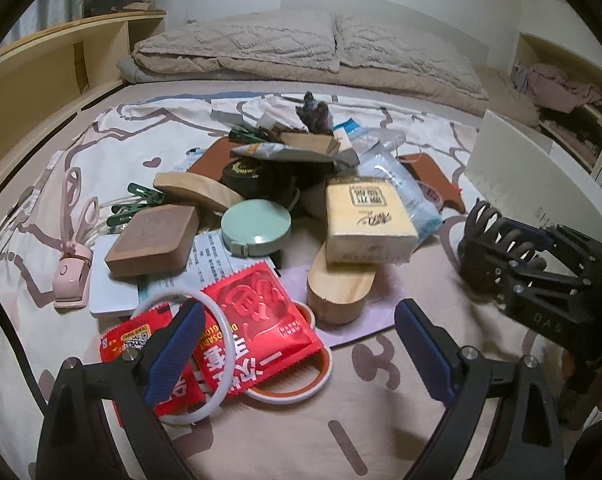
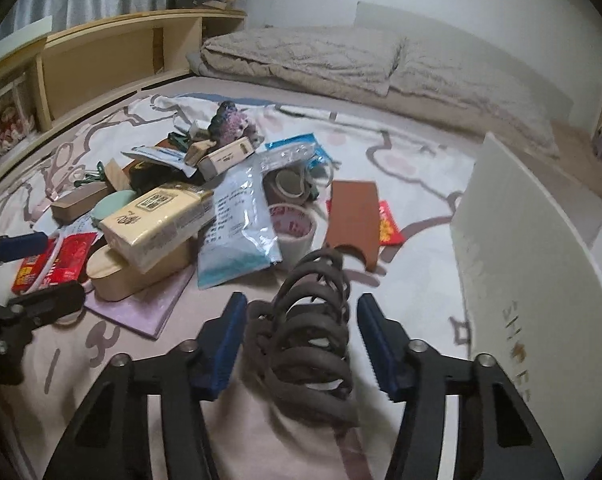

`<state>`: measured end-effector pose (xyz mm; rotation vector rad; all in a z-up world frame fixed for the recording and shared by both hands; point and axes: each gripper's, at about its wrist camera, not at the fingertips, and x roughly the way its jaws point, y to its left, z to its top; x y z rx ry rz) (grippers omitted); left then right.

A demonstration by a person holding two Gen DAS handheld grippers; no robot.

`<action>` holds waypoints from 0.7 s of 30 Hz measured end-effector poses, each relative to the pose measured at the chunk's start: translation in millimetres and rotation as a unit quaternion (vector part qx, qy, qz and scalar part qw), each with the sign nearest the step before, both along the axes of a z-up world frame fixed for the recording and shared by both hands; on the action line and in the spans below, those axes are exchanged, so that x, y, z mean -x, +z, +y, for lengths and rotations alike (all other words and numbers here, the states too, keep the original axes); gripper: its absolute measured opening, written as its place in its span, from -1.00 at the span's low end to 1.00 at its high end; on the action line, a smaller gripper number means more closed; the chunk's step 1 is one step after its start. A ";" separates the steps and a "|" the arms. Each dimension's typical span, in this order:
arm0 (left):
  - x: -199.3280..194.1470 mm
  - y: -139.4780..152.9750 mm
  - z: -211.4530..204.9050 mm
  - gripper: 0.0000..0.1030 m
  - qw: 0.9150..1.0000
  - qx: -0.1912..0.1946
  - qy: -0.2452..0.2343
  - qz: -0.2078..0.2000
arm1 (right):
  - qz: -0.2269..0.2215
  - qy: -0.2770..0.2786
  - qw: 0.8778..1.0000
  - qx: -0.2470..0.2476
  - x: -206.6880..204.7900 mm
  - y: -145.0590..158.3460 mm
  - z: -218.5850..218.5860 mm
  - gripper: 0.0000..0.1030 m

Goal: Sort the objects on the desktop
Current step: 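Close the right tool on the dark hair claw clip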

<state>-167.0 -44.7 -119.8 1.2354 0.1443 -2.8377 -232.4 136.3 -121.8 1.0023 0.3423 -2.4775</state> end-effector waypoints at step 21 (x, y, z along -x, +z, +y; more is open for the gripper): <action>9.9 -22.5 -0.1 0.89 0.999 0.020 0.008 -0.033 | -0.060 -0.016 0.997 0.048 -30.7 10.1 20.3 -0.06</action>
